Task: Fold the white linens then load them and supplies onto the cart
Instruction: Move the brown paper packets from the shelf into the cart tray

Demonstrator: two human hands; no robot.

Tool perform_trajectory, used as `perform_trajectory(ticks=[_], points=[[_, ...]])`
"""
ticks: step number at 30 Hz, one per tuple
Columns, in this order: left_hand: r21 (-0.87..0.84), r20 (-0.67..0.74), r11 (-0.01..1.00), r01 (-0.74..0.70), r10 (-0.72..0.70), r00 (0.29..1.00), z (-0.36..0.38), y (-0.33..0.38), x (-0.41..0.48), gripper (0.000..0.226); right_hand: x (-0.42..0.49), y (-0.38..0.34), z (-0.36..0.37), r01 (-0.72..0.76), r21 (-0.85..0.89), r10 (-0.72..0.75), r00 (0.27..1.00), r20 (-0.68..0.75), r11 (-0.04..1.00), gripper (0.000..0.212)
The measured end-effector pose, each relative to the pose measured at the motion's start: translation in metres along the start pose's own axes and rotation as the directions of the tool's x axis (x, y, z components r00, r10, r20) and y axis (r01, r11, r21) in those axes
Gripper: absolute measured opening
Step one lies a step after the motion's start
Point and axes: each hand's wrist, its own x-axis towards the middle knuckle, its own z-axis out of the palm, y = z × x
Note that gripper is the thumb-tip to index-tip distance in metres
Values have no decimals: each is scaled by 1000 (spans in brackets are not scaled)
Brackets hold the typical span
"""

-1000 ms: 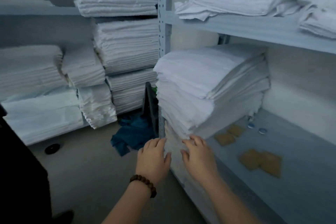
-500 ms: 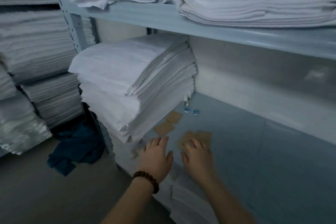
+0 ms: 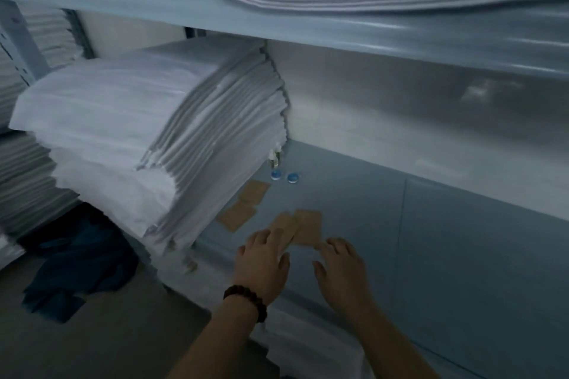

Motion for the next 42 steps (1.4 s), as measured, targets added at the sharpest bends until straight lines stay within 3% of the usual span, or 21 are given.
perform_trajectory(ticks=[10, 15, 20, 31, 42], points=[[52, 142, 987, -152, 143, 980, 11, -45, 68, 59, 48, -6, 32, -139, -27, 140, 990, 10, 990, 43], [183, 340, 914, -362, 287, 896, 44, -66, 108, 70, 89, -1, 65, -185, -55, 188, 980, 66, 981, 50], [164, 485, 882, -442, 318, 815, 94, -83, 134, 92, 125, 15, 101, -181, -94, 196, 964, 179, 979, 57], [234, 563, 899, -371, 186, 805, 129, -99, 133, 85, 139, 30, 143, -161, -175, 215, 908, 361, 971, 56], [218, 559, 936, -276, 112, 822, 128, -95, 101, 82, 85, 7, 145, -161, -191, 225, 895, 384, 968, 57]])
